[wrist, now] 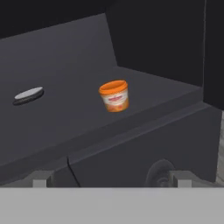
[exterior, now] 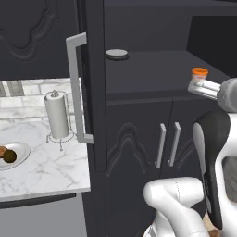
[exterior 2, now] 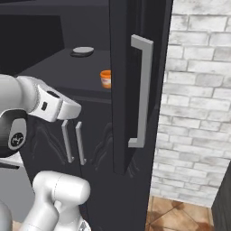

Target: Pick the avocado and bread from the counter and place them on the plate. Then pick the jam from the cabinet and place it next to the plate. Lastly close the cabinet door.

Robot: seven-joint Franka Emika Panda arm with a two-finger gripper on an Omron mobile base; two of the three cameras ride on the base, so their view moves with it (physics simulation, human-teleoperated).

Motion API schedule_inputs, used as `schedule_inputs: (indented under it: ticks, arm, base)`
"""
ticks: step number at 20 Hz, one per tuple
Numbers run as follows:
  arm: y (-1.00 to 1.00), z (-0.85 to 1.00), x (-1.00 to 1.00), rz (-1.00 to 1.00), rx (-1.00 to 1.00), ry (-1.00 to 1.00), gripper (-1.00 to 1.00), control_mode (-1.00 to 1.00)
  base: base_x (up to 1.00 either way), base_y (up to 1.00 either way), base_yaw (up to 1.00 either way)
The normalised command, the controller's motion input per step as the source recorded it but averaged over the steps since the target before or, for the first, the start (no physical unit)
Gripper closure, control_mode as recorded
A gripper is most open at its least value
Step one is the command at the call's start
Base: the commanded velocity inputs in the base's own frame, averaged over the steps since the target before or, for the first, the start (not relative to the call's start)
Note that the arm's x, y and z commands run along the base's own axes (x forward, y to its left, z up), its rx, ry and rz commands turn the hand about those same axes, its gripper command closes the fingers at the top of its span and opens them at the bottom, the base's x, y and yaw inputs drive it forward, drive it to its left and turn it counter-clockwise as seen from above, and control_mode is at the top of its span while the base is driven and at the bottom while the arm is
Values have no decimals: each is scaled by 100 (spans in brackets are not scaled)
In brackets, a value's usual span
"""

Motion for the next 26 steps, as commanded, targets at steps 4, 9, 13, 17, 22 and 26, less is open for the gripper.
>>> schedule_inputs:
  ticks: [4,9,13,17,22,26]
  arm:
    - [-29,17,11,0,0,-2,-100,-100]
    - [-18,19,32,0,0,4,-100,-100]
    - [-10,15,33,0,0,2,-100,-100]
    - [-3,1,33,0,0,0,-100,-100]
    - [-3,0,31,0,0,0,-100,-100]
    - [-8,0,23,0,0,0,-100,-100]
  base:
    - [0,0,0]
    - [0,0,0]
    - [0,0,0]
    - [0,0,0]
    - [0,0,0]
    - [0,0,0]
